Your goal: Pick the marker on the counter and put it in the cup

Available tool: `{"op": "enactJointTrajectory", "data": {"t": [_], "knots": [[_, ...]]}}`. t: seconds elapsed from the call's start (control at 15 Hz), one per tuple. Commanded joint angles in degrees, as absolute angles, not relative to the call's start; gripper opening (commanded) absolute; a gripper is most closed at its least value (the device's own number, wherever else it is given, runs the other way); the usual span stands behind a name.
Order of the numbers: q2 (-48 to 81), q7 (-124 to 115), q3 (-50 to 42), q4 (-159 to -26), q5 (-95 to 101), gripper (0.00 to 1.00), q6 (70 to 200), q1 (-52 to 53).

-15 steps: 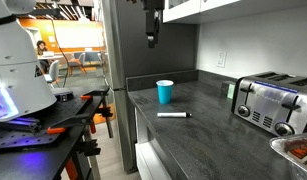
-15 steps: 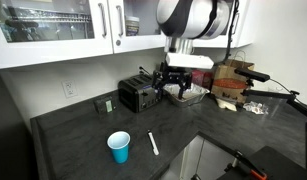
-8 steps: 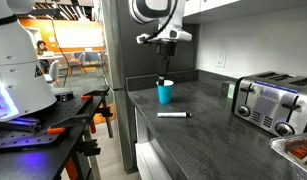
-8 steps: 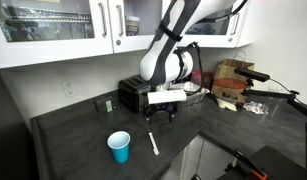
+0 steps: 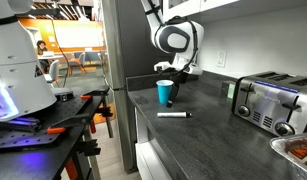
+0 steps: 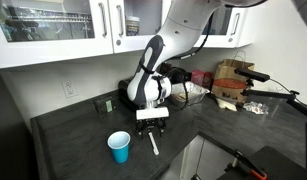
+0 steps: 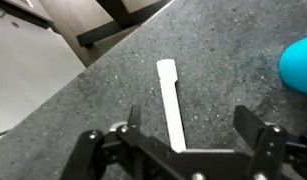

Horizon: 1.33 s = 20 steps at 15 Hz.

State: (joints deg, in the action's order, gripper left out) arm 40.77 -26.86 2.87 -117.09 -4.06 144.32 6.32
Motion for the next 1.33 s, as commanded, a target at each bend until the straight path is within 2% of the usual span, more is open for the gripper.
{"op": "enactJointTrajectory", "data": {"t": [0.0, 0.47, 0.73, 0.87, 0.93, 1.0, 1.27], "knots": [[44.6, -24.0, 2.1, -112.0, -6.7, 1.00, 141.4, 6.6], [46.1, -12.6, 4.1, -111.4, -9.5, 1.00, 142.0, 2.3], [47.1, -11.2, 2.6, -111.4, -7.9, 0.93, 142.0, 3.8], [47.6, -11.5, 2.9, -111.3, -8.4, 0.82, 142.5, 3.7], [47.9, -11.7, 2.8, -111.1, -8.4, 0.72, 142.6, 3.8], [48.1, -11.5, 3.0, -110.9, -8.6, 0.69, 142.5, 3.7], [48.7, -11.7, 2.9, -110.0, -8.7, 0.32, 142.2, 3.6]]}}
